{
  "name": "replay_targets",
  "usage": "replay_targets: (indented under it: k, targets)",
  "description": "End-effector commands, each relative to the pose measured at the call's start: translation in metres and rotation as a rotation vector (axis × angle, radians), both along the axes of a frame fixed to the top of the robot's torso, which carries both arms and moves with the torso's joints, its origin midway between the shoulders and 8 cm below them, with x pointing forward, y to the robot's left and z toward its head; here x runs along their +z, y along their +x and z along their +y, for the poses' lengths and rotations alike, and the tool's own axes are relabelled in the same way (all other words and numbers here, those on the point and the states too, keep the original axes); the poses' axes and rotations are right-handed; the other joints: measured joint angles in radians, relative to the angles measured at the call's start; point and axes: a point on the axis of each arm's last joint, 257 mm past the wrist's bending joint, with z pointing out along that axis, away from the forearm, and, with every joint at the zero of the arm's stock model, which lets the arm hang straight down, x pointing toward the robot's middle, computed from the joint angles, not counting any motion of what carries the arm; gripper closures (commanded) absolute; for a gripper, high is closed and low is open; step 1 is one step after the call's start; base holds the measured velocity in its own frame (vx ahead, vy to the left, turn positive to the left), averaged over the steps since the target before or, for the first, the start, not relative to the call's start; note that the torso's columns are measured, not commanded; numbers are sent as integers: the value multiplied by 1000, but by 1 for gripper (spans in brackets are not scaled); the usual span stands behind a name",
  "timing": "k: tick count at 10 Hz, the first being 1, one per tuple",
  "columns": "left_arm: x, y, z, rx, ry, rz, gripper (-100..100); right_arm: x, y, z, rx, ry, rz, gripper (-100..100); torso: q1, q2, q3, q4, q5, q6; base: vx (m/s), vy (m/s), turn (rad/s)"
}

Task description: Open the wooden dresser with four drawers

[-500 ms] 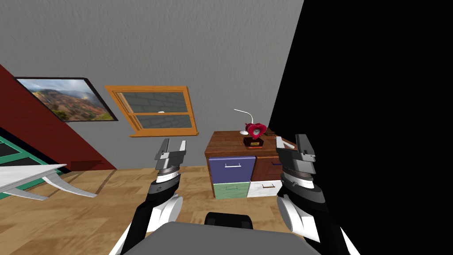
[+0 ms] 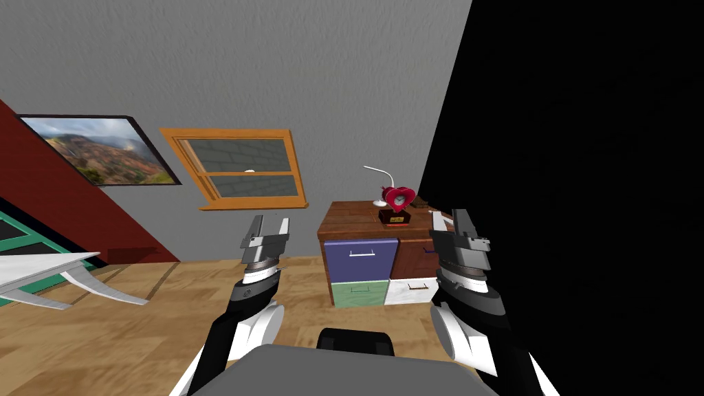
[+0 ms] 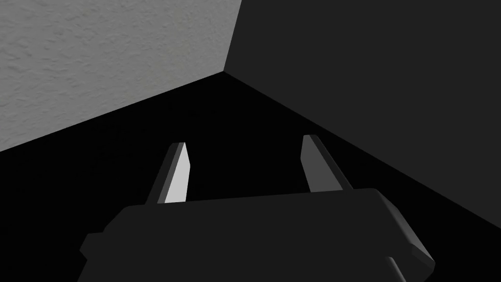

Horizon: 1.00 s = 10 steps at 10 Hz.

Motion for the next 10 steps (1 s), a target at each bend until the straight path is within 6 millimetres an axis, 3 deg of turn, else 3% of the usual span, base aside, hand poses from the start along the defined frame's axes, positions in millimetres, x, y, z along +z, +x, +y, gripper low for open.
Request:
replay_targets:
  k: [1,4,5,7,10]
  targets:
    - [0,0,0,0,0,0,0,0,0,0,0,0,0,0,0,74,-147,74,0,0,0,0,0]
    - [0,0,0,0,0,0,0,0,0,0,0,0,0,0,0,296,-590,295,0,0,0,0,0]
    - [0,0,0,0,0,0,0,-2,2,3,33,-11,9,-100,0,369,-738,369,0,0,3,4,41]
    - [0,0,0,0,0,0,0,-6,4,6,95,-2,23,-100,0,413,-826,412,0,0,-7,9,73]
    - [0,0,0,0,0,1,0,-12,7,5,172,39,40,-100,0,416,-831,416,0,0,-9,11,74]
